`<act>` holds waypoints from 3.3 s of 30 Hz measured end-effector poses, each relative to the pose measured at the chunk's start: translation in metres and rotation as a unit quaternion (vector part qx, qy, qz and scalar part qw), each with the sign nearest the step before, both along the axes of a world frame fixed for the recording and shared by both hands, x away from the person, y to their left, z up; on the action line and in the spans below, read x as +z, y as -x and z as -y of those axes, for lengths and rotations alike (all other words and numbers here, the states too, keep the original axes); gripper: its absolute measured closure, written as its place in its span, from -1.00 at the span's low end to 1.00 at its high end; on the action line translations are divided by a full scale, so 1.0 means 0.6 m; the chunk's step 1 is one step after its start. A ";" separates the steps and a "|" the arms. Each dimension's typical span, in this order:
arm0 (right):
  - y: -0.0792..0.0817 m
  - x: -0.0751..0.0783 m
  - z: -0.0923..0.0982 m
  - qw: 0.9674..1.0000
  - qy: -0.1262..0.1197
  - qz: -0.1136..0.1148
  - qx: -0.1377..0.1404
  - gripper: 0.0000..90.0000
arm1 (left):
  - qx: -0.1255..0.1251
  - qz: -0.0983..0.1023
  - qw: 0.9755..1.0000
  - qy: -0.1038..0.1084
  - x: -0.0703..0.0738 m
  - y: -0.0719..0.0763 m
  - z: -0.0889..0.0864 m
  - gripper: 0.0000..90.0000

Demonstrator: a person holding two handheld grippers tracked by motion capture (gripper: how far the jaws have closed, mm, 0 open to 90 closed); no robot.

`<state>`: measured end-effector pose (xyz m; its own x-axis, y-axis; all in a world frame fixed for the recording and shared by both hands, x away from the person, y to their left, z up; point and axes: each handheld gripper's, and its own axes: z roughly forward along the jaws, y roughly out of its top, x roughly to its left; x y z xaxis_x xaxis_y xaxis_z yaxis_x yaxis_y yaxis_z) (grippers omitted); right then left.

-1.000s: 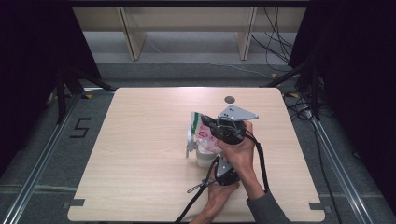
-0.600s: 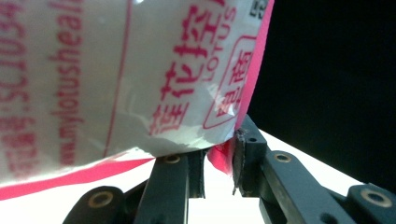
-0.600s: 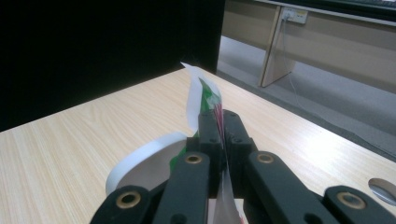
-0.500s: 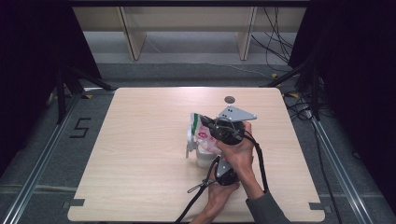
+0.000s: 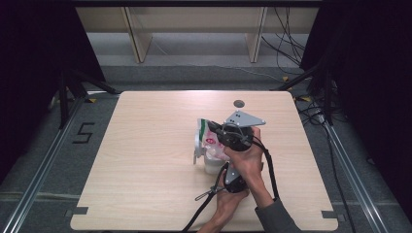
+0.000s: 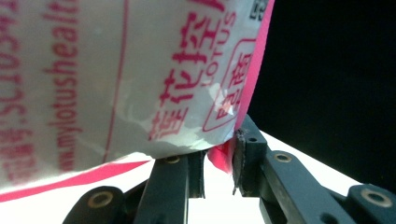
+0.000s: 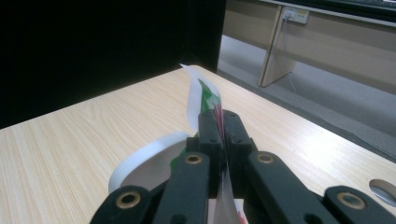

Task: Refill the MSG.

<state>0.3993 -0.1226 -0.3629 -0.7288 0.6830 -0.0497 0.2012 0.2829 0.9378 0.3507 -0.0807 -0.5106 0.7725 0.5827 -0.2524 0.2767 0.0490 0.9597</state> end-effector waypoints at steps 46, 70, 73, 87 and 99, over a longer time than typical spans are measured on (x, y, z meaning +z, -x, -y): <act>0.007 0.022 0.040 0.999 -0.045 -0.020 0.003 0.99 | 0.000 -0.002 1.000 -0.001 -0.004 0.004 -0.001 0.68; 0.018 0.035 0.086 0.997 -0.077 -0.007 0.012 1.00 | -0.008 -0.009 1.000 -0.023 -0.013 0.008 -0.016 0.52; 0.021 0.034 0.093 0.996 -0.081 -0.016 0.013 1.00 | -0.010 -0.012 0.999 -0.031 -0.014 0.010 -0.016 0.48; 0.034 0.039 0.132 0.993 -0.117 -0.026 0.017 1.00 | 0.001 -0.002 0.998 -0.069 -0.007 0.013 -0.026 0.35; 0.037 0.039 0.142 0.992 -0.125 -0.025 0.011 1.00 | -0.004 -0.019 0.997 -0.068 -0.005 0.012 -0.029 0.20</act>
